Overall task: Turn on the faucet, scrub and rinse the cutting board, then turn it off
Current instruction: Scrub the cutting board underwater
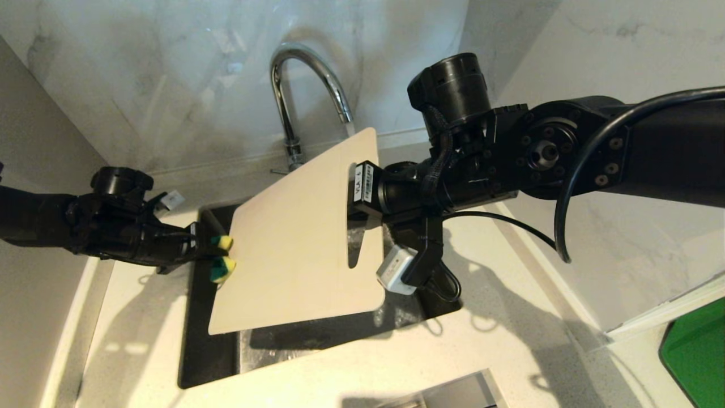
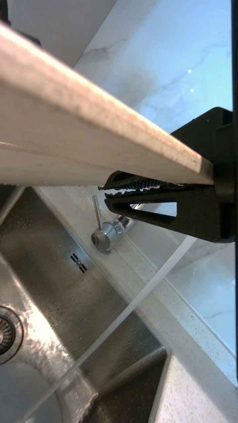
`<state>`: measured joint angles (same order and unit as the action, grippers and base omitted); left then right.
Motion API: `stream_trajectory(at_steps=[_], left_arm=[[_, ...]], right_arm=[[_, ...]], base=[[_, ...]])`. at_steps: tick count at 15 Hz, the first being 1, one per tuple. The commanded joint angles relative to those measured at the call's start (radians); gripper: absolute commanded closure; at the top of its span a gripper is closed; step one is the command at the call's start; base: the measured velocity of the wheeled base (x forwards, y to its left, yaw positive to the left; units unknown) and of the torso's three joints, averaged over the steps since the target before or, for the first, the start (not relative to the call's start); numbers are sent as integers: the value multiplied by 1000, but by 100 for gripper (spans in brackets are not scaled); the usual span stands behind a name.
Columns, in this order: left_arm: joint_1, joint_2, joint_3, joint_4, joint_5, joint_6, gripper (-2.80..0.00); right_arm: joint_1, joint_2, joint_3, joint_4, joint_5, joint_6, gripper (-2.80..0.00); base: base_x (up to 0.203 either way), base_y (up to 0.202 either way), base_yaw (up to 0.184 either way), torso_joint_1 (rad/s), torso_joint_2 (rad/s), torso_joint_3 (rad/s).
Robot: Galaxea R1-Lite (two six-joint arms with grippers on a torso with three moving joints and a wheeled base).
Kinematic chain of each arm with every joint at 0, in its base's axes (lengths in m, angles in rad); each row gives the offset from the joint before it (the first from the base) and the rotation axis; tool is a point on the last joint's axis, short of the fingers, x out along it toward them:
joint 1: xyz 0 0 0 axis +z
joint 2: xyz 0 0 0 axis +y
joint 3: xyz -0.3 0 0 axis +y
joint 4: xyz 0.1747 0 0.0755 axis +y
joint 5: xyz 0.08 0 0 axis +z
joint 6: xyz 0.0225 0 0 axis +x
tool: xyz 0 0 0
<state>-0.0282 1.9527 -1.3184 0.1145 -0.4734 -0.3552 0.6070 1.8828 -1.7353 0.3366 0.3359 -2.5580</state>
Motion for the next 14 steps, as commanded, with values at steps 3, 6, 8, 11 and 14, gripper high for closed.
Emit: stream_trajectory(at_steps=[3, 6, 8, 11, 14], left_arm=[[-26, -119, -62, 53, -4, -27, 0], [-174, -191, -167, 130, 4, -148, 0], [-283, -202, -249, 174, 23, -205, 0], [-413, -164, -389, 207, 72, -295, 0], [-465, -94, -507, 275, 132, -311, 0]], right_arm=[[0, -8, -1, 4, 2, 7, 0], [0, -14, 0, 4, 2, 9, 0], [11, -26, -3, 4, 2, 12, 0], [25, -35, 2, 4, 2, 16, 0], [36, -44, 2, 4, 2, 16, 0]], base=[[0, 0, 0, 0, 0, 0], [0, 0, 0, 0, 0, 0], [0, 0, 0, 0, 0, 0], [0, 0, 0, 0, 0, 0], [0, 0, 0, 0, 0, 0]])
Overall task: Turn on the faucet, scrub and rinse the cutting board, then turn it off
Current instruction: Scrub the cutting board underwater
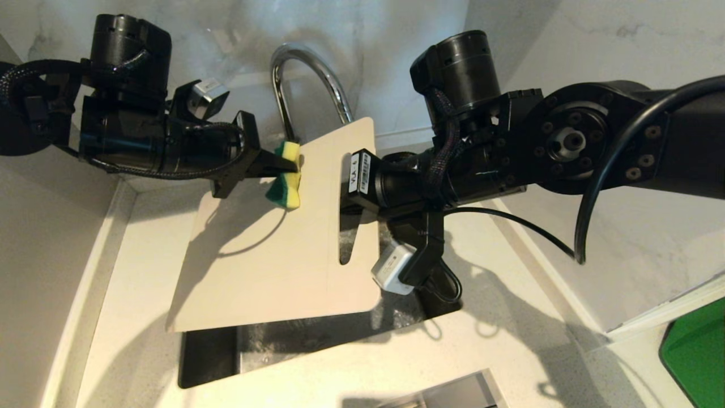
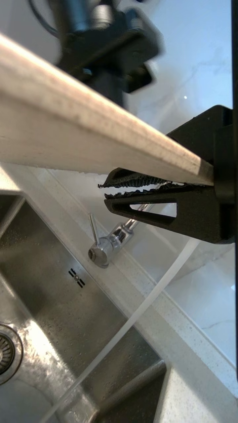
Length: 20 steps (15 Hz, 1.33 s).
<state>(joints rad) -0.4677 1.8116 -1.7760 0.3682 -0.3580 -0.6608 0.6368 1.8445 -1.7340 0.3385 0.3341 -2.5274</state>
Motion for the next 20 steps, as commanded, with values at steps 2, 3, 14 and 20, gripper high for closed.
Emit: stream_trajectory(at_steps=[2, 3, 14, 20], left_arm=[[-4, 58, -36, 27, 21, -6, 0], [18, 56, -13, 27, 20, -2, 0], [362, 73, 319, -119, -100, 118, 0], [513, 137, 313, -130, -151, 226, 0]], right_arm=[[11, -11, -1, 2, 3, -13, 0], [11, -13, -1, 2, 3, -13, 0], [11, -28, 71, -103, 12, 24, 0], [10, -59, 112, -111, 28, 25, 0]], base=[[0, 0, 0, 0, 0, 0], [0, 0, 0, 0, 0, 0], [0, 0, 0, 0, 0, 0], [0, 0, 0, 0, 0, 0]])
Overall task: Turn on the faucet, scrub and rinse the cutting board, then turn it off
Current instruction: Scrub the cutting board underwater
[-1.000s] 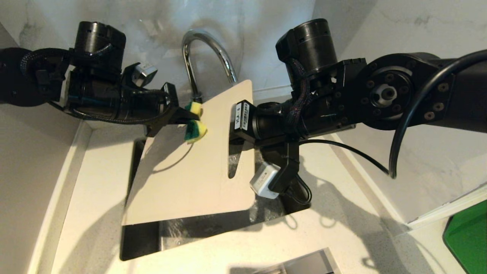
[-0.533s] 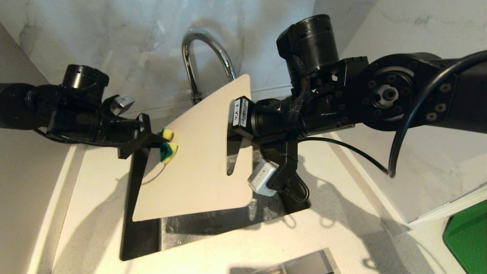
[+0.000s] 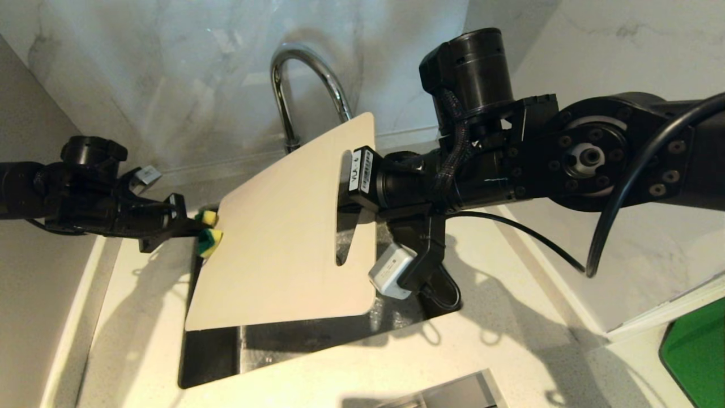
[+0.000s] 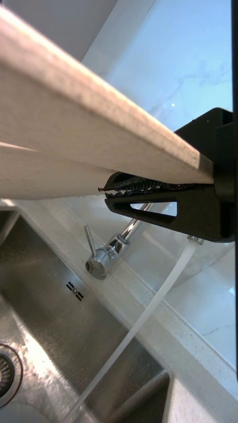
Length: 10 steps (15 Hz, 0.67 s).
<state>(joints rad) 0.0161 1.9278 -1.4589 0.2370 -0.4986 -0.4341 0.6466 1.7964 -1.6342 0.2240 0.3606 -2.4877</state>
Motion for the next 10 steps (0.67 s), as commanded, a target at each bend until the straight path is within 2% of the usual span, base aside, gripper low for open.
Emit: stream_trajectory(at_steps=[1, 3, 5, 7, 10], left_arm=[[38, 10, -8, 2, -40, 0, 0], [31, -29, -16, 13, -65, -9, 0], [-20, -94, -17, 23, -67, -33, 0], [-103, -166, -30, 40, -64, -66, 0], [-261, -257, -111, 148, -59, -140, 0]], right_arm=[[-1, -12, 20, 1, 1, -14, 0], [1, -15, 19, 1, 1, -14, 0], [1, -21, 20, 1, 0, -14, 0], [1, -22, 22, 1, 0, -14, 0], [1, -22, 20, 1, 0, -14, 0]], base=[[0, 0, 0, 0, 0, 0], [0, 0, 0, 0, 0, 0], [0, 0, 0, 0, 0, 0], [0, 0, 0, 0, 0, 0], [0, 0, 0, 0, 0, 0]])
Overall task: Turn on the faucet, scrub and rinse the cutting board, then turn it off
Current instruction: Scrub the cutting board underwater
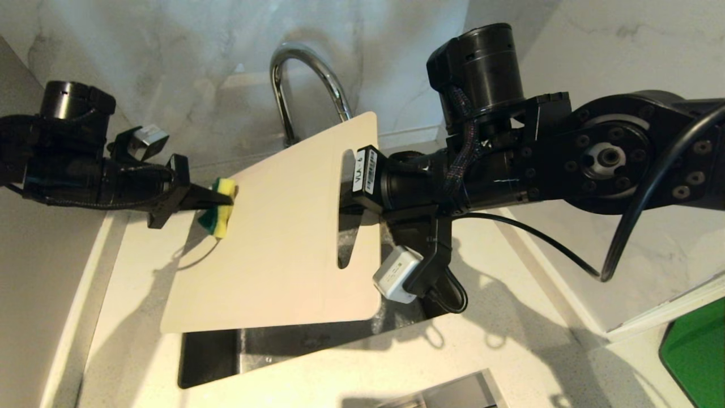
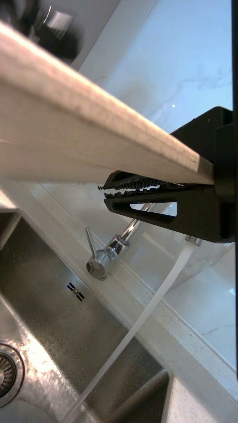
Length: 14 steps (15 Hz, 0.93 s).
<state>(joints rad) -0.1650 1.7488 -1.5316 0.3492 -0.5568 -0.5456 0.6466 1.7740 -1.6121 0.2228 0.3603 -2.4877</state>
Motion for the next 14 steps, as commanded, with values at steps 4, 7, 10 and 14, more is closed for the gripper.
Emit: stream_trajectory(at_steps=[4, 7, 10, 14], left_arm=[[-292, -125, -38, 74, 55, -82, 0], [-397, -160, 17, 73, 90, -88, 0], [-406, -178, 118, 68, 148, -50, 0], [-361, -194, 366, -141, 164, 3, 0]], right_arm=[[1, -2, -5, 3, -1, -7, 0], [-2, -11, -2, 3, -3, -5, 0], [-5, -10, -3, 3, -4, 7, 0], [-16, -7, 1, 3, -4, 7, 0]], base=[[0, 0, 0, 0, 0, 0], [0, 0, 0, 0, 0, 0], [0, 0, 0, 0, 0, 0], [0, 0, 0, 0, 0, 0]])
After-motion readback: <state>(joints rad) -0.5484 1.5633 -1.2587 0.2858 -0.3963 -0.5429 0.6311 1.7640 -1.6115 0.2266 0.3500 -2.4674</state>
